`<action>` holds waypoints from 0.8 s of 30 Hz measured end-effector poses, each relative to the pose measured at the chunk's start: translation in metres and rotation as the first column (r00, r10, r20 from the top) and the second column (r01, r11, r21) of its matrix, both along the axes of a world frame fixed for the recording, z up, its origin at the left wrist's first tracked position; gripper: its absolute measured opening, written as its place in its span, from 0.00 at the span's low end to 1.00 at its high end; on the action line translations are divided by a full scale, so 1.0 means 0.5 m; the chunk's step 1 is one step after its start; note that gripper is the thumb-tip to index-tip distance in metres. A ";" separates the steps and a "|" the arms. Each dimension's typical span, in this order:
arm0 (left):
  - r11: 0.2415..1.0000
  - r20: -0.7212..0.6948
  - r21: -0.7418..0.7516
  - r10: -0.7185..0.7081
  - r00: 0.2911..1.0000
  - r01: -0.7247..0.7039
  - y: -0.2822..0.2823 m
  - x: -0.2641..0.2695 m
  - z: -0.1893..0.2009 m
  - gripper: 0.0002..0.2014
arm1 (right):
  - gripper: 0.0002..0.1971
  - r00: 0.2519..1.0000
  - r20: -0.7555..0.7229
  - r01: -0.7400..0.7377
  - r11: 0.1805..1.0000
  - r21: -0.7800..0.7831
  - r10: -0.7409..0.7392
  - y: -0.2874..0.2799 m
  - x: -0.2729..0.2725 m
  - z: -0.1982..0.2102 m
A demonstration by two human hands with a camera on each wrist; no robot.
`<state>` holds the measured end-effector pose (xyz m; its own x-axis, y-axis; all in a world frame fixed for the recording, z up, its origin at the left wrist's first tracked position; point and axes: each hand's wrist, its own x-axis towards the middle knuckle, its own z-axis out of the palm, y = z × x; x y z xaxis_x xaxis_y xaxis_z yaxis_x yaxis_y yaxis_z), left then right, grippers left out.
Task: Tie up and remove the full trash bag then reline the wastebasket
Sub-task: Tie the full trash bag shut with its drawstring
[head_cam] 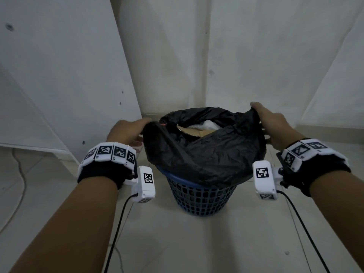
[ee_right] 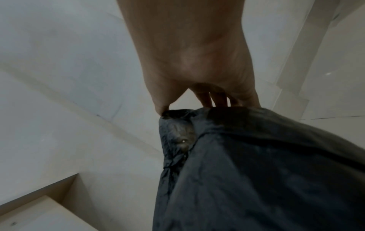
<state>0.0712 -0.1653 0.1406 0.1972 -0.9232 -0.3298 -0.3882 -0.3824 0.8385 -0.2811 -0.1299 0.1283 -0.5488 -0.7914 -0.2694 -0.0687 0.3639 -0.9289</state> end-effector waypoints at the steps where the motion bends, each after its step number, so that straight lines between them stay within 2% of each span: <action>1: 1.000 0.045 -0.010 -0.005 0.999 0.006 -0.009 0.001 -0.003 0.25 | 0.46 0.998 -0.068 -0.001 1.000 -0.012 0.000 -0.010 -0.005 -0.005; 4: 0.998 0.148 -0.061 -0.021 0.989 0.031 -0.051 0.009 -0.026 0.28 | 0.23 0.969 -0.241 -0.059 0.998 -0.027 0.051 -0.028 -0.009 -0.014; 6: 0.994 0.179 -0.105 -0.004 0.984 0.023 -0.054 -0.002 -0.022 0.22 | 0.15 0.959 -0.278 -0.066 0.996 -0.053 0.049 -0.036 -0.007 -0.018; 8: 0.990 0.133 -0.139 0.039 0.990 -0.021 -0.056 -0.013 -0.017 0.19 | 0.14 0.965 -0.262 -0.040 0.996 -0.081 0.018 -0.041 -0.004 -0.018; 11: 0.982 -0.091 -0.154 0.096 0.991 -0.110 -0.061 -0.029 -0.014 0.14 | 0.16 0.982 -0.186 -0.061 0.988 -0.144 0.034 -0.042 0.013 -0.002; 13: 0.973 -0.236 -0.177 0.103 0.966 -0.147 -0.060 -0.044 -0.007 0.09 | 0.17 0.992 -0.107 -0.092 0.974 -0.208 0.071 -0.034 0.030 0.023; 15: 0.959 -0.369 -0.226 0.078 0.926 -0.171 -0.058 -0.060 0.001 0.09 | 0.17 0.994 0.004 -0.105 0.946 -0.307 0.112 -0.027 0.048 0.054; 18: 0.932 -0.615 -0.302 -0.031 0.788 -0.199 -0.049 -0.079 0.030 0.12 | 0.18 0.951 0.211 -0.112 0.886 -0.450 0.227 -0.010 0.074 0.108; 21: 0.922 -0.729 -0.375 -0.230 0.645 -0.096 -0.036 -0.084 0.076 0.16 | 0.16 0.830 0.423 -0.062 0.814 -0.578 0.364 0.014 0.079 0.158; 23: 0.918 -0.707 -0.397 -0.306 0.638 0.001 -0.022 -0.086 0.105 0.18 | 0.16 0.821 0.405 -0.080 0.784 -0.616 0.402 0.029 0.076 0.190; 24: 0.920 -0.686 -0.390 -0.314 0.656 0.033 -0.013 -0.089 0.116 0.18 | 0.19 0.867 0.312 -0.145 0.794 -0.590 0.390 0.033 0.073 0.203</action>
<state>0.0265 -0.1720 0.1984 -0.1492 -0.9886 0.0221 0.3648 -0.0343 0.9305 -0.2448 -0.1134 0.2299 -0.2321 -0.9680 0.0953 0.3311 -0.1707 -0.9280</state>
